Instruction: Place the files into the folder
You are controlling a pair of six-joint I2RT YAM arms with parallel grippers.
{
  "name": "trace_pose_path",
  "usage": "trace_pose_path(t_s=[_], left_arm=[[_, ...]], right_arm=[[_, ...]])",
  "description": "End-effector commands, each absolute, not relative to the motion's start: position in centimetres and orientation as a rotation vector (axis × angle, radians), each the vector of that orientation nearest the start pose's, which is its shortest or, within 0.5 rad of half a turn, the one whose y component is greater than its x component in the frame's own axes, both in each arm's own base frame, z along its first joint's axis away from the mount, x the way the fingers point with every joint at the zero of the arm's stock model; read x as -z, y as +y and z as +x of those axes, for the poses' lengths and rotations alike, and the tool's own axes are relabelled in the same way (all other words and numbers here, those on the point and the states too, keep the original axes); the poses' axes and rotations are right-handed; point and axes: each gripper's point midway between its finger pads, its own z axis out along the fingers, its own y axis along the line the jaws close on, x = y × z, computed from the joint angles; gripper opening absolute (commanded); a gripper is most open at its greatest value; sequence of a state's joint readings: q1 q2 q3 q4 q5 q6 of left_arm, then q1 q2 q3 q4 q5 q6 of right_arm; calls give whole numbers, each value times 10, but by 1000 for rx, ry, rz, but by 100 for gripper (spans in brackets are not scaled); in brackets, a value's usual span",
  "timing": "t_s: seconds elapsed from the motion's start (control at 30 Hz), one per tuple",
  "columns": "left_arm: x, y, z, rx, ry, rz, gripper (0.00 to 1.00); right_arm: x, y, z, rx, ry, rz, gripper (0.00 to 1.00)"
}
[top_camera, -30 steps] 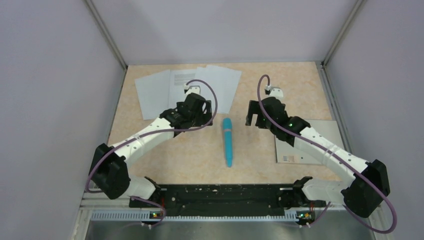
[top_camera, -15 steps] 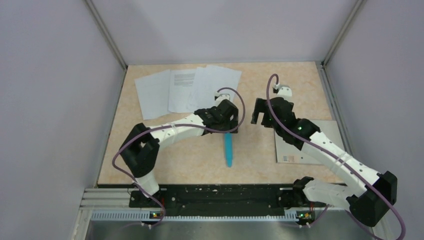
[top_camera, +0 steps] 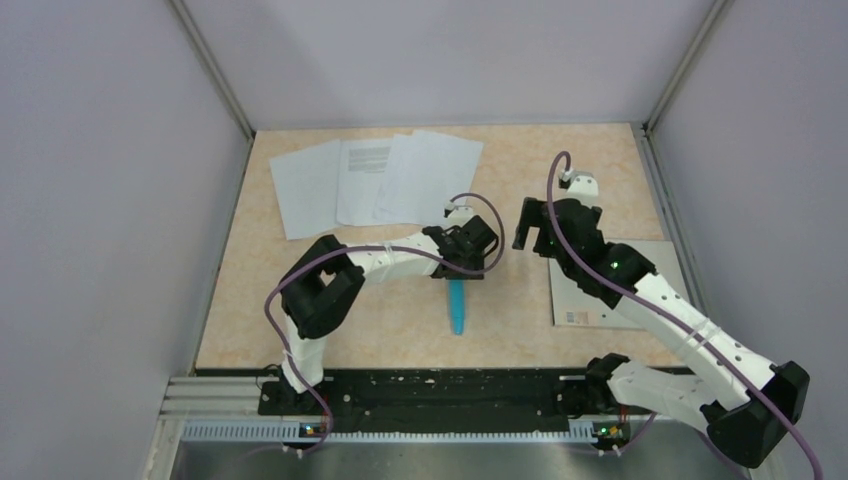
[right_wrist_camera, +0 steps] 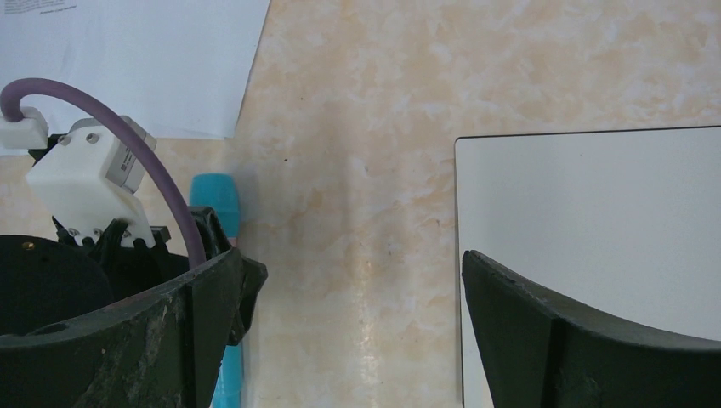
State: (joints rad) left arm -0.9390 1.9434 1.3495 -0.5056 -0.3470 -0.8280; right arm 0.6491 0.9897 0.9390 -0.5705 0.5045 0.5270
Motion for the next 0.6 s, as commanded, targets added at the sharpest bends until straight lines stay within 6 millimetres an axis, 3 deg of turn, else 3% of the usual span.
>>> trace_pose_path(t_s=[0.0,0.13,0.23,0.3,0.57], left_arm=[[-32,-335,292,144,2554,-29,67],[-30,-321,294,60,2537,-76,37],[-47,-292,301,-45,2471,-154,11],[-61,-262,305,-106,2431,-232,0],[-93,-95,308,-198,2318,-655,0]], right_arm=[[-226,121,277,-150,2068,166,99],[-227,120,277,-148,2067,167,99],[-229,119,276,-148,2062,169,99],[-230,119,276,-152,2060,169,99],[-234,123,277,-169,2058,154,99]])
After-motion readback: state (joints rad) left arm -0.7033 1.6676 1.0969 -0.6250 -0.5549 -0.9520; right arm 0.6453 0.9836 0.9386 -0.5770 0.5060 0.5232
